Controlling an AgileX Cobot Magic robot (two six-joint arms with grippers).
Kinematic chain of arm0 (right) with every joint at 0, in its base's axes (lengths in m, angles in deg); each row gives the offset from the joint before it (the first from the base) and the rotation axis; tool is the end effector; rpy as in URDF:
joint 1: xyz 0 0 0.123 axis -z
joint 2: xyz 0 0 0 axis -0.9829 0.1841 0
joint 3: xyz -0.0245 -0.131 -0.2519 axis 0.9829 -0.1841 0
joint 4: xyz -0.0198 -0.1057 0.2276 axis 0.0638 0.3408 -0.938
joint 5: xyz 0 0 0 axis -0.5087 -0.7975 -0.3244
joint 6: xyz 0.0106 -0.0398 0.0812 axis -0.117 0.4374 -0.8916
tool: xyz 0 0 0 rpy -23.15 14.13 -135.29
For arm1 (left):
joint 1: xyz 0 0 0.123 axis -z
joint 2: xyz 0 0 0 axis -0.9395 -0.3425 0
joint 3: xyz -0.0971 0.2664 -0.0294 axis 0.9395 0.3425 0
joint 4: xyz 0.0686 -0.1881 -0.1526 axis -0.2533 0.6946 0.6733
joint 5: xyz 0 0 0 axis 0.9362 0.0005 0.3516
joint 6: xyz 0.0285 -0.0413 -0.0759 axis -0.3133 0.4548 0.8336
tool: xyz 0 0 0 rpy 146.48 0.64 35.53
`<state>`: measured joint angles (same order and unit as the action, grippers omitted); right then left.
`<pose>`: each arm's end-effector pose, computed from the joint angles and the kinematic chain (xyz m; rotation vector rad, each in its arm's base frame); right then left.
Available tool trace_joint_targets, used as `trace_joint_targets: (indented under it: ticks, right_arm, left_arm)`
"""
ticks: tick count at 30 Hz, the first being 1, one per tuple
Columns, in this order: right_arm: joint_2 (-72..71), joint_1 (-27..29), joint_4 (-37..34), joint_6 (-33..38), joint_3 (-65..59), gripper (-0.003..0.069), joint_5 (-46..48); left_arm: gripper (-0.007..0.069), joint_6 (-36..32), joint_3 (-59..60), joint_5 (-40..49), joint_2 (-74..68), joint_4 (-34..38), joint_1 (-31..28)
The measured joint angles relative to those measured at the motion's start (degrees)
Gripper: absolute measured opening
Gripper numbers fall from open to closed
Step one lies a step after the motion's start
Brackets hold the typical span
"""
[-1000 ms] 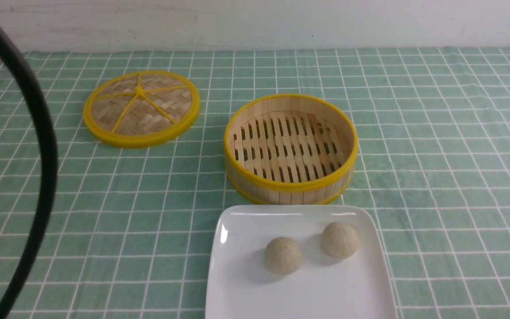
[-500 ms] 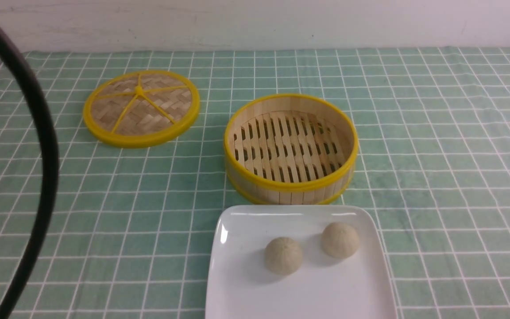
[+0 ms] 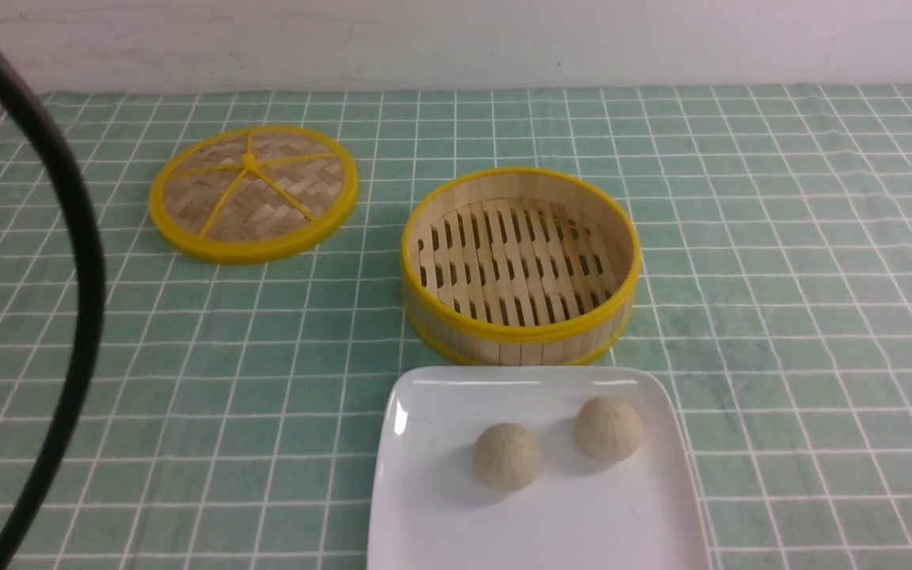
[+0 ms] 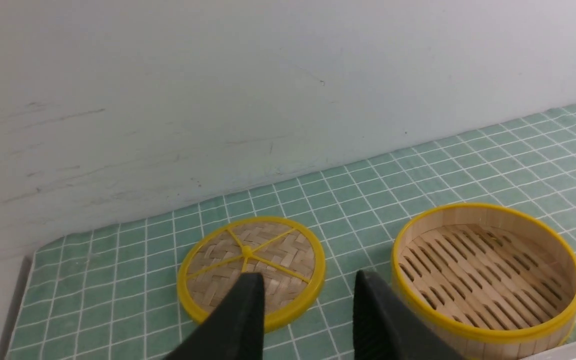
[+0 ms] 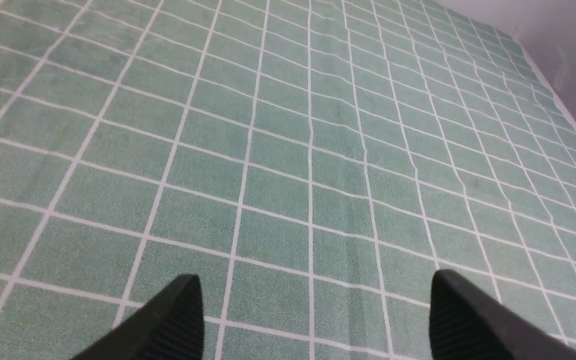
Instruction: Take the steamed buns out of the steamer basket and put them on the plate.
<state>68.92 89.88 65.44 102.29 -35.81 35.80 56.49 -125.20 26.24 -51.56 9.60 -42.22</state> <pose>0.0506 -0.0069 0.1745 -0.2075 1.8916 -0.3594 0.0897 -0.0245 0.4600 0.3610 1.7090 -0.0737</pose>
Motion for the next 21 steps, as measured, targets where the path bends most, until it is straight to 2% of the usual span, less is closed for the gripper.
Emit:
trace_joint_targets:
  ticks: [6, 10, 14, 15, 16, 17, 18, 21]
  right_arm:
    - [0.0, 0.0, 0.1, 0.0, 0.0, 0.0585, 0.0]
    - [0.0, 0.0, 0.1, 0.0, 0.0, 0.0585, 0.0]
    - [0.0, 0.0, 0.1, -0.1, 0.0, 0.0585, 0.0]
    - [0.0, 0.0, 0.1, -0.1, 0.0, 0.0585, 0.0]
    - [0.0, 0.0, 0.1, -0.1, 0.0, 0.0585, 0.0]
    - [0.0, 0.0, 0.1, -0.1, -0.1, 0.0585, 0.0]
    - [0.0, 0.0, 0.1, -0.1, -0.1, 0.0585, 0.0]
    - [0.0, 0.0, 0.1, -0.1, -0.1, 0.0585, 0.0]
  left_arm:
    - [0.0281, 0.1, 0.0, 2.6, 0.0, -3.4, 0.0]
    - [0.0281, 6.6, 0.9, 12.3, 0.0, -2.7, -0.2]
    - [0.0281, 10.0, 5.9, 12.1, 1.5, -1.3, -3.6]
    - [0.0281, 10.0, 10.5, 9.3, 3.2, 0.3, -6.9]
    - [0.0281, 10.0, 11.2, 8.8, 3.2, 0.3, -7.2]
    - [0.0281, 8.9, 17.1, 3.6, 5.4, 2.3, -10.0]
    - [0.0281, 8.9, 17.9, 3.6, 5.7, 2.5, -10.4]
    - [0.0281, 6.3, 32.8, -9.2, 11.0, 6.4, -16.5]
